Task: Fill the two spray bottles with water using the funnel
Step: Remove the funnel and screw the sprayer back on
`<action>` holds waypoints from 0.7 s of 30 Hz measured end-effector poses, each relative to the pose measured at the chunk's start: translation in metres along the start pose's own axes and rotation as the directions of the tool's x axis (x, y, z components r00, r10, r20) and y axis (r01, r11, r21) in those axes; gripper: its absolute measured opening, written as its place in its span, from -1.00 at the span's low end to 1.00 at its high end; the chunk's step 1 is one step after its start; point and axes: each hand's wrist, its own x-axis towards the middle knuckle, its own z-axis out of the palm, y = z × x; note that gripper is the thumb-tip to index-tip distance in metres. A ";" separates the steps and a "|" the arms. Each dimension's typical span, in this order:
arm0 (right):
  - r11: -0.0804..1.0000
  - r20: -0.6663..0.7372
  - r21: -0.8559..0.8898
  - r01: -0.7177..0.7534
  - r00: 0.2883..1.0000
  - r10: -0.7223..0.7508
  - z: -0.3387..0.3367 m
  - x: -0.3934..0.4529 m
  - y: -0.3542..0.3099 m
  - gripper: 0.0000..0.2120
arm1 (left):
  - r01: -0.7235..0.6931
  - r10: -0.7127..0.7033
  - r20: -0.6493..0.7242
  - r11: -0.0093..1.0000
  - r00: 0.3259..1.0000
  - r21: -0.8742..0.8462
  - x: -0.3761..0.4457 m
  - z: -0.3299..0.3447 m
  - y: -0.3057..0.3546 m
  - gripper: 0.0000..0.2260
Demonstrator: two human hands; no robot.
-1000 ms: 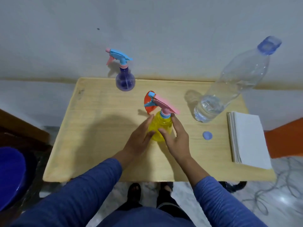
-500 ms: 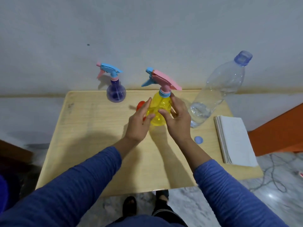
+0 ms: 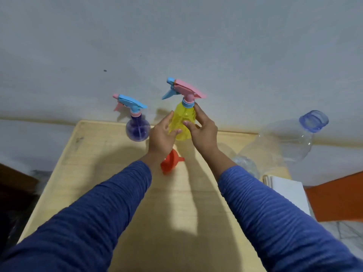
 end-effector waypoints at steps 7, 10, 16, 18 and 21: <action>0.999 0.079 0.001 -0.041 0.996 0.041 0.013 0.017 0.032 -0.44 | 0.115 -0.113 -0.023 0.990 0.993 0.086 0.018 0.002 -0.017 -0.38; 0.998 0.101 0.008 -0.062 0.993 0.061 0.017 0.019 0.041 -0.44 | 0.152 -0.149 -0.031 0.984 0.988 0.098 0.023 0.003 -0.023 -0.38; 0.998 0.135 -0.028 -0.064 0.989 0.067 0.018 0.021 0.052 -0.45 | 0.165 -0.160 -0.041 0.968 0.986 0.190 0.025 0.005 -0.029 -0.39; 0.997 0.151 -0.030 -0.078 0.985 0.082 0.016 0.022 0.049 -0.44 | 0.162 -0.160 -0.027 0.964 0.987 0.213 0.028 0.005 -0.028 -0.40; 0.989 0.202 -0.128 -0.080 0.974 0.105 0.010 0.024 0.039 -0.36 | 0.143 -0.151 0.013 0.957 0.988 0.254 0.030 0.003 -0.025 -0.42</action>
